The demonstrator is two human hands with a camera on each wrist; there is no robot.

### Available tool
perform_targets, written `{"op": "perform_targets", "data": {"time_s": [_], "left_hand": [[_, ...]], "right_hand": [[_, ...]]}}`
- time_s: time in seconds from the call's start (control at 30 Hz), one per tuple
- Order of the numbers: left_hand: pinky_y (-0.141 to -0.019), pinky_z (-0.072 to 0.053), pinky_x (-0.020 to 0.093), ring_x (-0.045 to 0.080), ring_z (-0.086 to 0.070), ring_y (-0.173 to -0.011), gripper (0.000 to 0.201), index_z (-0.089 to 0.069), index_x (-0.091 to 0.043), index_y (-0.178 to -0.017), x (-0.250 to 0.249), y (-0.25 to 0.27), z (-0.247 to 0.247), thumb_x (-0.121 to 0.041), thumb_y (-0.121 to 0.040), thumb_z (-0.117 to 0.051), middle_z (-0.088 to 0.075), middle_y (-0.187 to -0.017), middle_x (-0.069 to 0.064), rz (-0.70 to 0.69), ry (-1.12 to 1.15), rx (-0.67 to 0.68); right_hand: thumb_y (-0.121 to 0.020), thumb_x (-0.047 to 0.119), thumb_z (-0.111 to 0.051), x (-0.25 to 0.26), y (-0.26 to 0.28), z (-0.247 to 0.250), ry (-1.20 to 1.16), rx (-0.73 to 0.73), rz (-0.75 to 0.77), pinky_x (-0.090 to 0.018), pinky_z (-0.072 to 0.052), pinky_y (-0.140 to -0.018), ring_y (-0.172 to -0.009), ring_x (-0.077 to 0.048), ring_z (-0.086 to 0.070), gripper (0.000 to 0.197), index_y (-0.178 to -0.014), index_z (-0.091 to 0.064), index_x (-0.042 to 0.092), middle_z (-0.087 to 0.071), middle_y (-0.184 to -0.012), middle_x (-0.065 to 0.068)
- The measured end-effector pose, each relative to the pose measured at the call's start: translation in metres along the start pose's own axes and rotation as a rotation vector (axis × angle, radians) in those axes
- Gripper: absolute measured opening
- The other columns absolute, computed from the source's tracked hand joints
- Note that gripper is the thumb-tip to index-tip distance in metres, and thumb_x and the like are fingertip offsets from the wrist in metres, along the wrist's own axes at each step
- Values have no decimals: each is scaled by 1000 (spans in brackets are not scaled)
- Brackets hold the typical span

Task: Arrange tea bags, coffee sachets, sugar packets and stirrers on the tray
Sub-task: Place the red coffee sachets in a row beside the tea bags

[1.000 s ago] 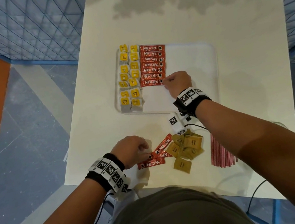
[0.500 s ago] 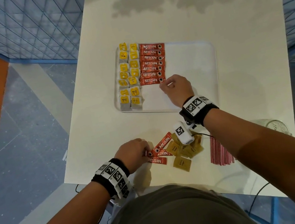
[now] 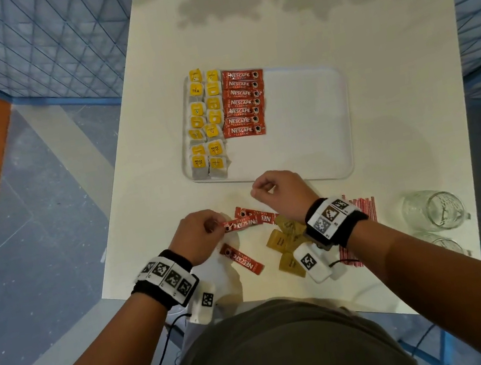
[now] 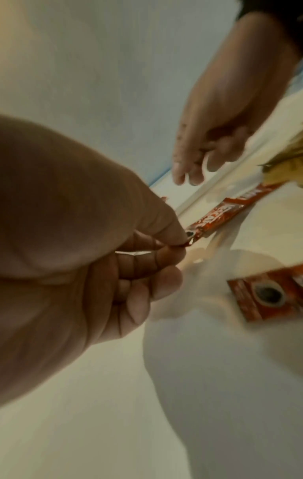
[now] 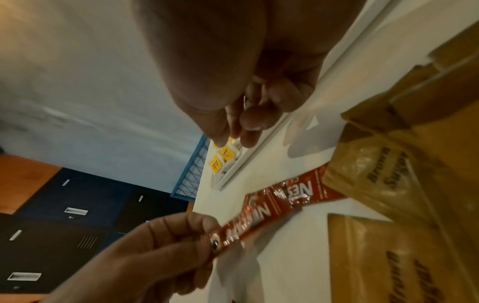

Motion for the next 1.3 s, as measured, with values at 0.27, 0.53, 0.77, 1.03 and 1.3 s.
{"op": "perform_targets", "data": {"time_s": [0.27,0.53,0.77,1.03,1.3], "left_hand": [[-57,-47,16,8,-63,-61,8,-73,-10,-95,-5,-6,25,-6,-89,-69,-70,-67,-3,116,433,-137],[-58,-47,15,13,-66,-66,11,-70,-9,-97,-24,-10,13,-8,-86,-72,-72,-73,7,87,470,-97],[-60,-45,13,4,-62,-63,7,-70,-15,-96,-36,-11,10,-13,-90,-70,-70,-73,-5,31,399,-79],[-67,-52,21,13,-64,-66,8,-73,-18,-99,-51,-21,33,-23,-94,-69,-71,-82,8,-64,426,-185],[-60,-47,17,10,-64,-65,9,-75,-13,-92,-37,-31,45,-17,-94,-67,-75,-81,3,47,626,-310]], "right_hand": [[-91,45,-71,1,6,-9,-59,38,-25,-23,-49,-75,-82,-1,-64,25,-109,-73,28,-71,-98,14],[-93,35,-70,26,3,-9,-189,36,40,-38,-59,-76,-74,-5,-63,12,-87,-73,25,-70,-80,13],[-99,32,-63,36,6,-12,-154,90,16,-31,-52,-58,-56,-10,-64,24,-85,-65,13,-71,-68,-2],[-94,14,-58,48,17,-22,-29,275,77,-22,-47,-47,-49,-13,-61,17,-84,-71,12,-69,-69,-7],[-97,33,-65,33,3,-6,-83,185,29,-44,-57,-77,-80,-28,-68,15,-89,-77,28,-75,-86,0]]}}
Point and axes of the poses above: each hand's wrist, its own y-axis away from the middle knuckle, its own z-axis out of the back of the hand, x = y × z, the point moved 10 cm from there along -y, towards the middle knuckle
